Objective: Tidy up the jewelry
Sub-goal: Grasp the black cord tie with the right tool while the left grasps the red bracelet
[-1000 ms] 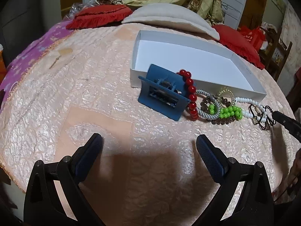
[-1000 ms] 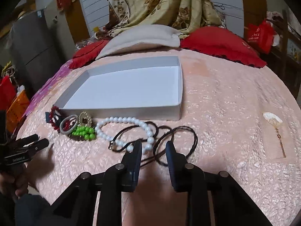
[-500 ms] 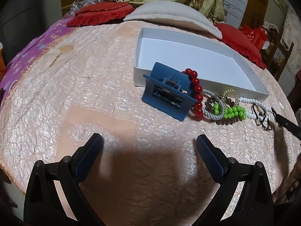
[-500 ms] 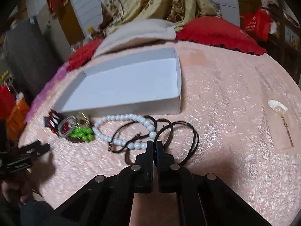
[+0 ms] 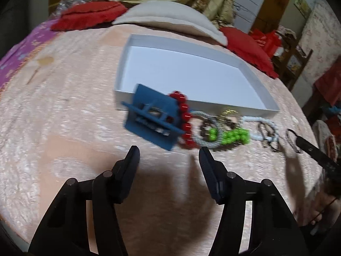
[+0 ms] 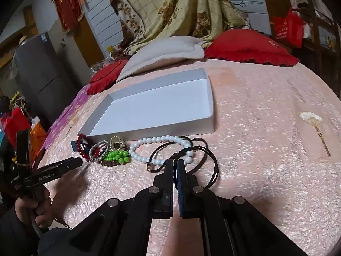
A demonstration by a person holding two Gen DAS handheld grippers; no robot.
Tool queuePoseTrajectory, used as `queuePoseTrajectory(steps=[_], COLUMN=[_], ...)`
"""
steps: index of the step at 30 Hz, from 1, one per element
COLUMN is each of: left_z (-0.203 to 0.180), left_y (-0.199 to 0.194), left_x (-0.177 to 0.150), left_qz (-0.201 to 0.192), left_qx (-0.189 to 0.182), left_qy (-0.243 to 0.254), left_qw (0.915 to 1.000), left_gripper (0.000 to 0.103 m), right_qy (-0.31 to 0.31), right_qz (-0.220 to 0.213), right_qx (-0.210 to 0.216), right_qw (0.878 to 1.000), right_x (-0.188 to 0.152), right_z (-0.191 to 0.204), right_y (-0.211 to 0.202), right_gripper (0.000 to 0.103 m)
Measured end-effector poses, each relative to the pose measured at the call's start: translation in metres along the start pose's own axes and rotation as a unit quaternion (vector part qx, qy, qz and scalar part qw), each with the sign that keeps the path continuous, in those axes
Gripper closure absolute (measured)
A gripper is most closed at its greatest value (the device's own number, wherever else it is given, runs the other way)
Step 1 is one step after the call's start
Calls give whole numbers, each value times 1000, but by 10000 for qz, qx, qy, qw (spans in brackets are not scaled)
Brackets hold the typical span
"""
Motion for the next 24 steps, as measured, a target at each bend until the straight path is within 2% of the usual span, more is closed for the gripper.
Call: queuePoseTrajectory(steps=[1, 2, 3, 4, 7, 15, 17, 20, 21, 24], left_z=[-3, -6, -10, -13, -19, -16, -15, -17, -16, -15], left_y=[-2, -4, -7, -10, -20, -32, -26, -6, 0, 4], left_x=[-1, -2, -1, 0, 11, 44, 42, 40, 39, 35], left_qz=[21, 27, 9, -45, -349, -802, -655, -399, -311, -303], left_qx=[-121, -236, -360, -439, -453, -374, -345, -179, -98, 75], left_qy=[26, 51, 103, 172, 378, 434, 462, 581, 583, 599], left_qw=[9999, 9997, 9993, 9989, 9977, 9951, 9962, 9974, 9978, 9977], left_gripper=[46, 50, 58, 61, 62, 62, 63, 76, 76, 80], right_qy=[-14, -26, -33, -32, -26, -63, -67, -78, -80, -83], right_qz=[-3, -9, -20, -31, -51, 0, -2, -2, 1, -3], right_qx=[8, 22, 37, 54, 77, 92, 85, 97, 103, 93], right_qw=[10000, 10000, 10000, 10000, 10000, 9999, 9999, 9999, 9999, 9999], right_x=[0, 0, 0, 0, 1, -1, 0, 0, 0, 0], right_z=[0, 1, 2, 2, 2, 4, 4, 6, 6, 6], right_y=[1, 1, 0, 0, -1, 0, 1, 1, 1, 1], right_gripper=[100, 100, 100, 100, 100, 100, 100, 100, 100, 100])
Point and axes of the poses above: each gripper's, at about its wrist camera, not at the fingertips, and y roughly the way its jaws point, z to its left, x to its top, the point moved 3 cm from there along y, roughly the way its jaws point, and after that the axes turned 3 degrees about -x, right-handed, at the moved point
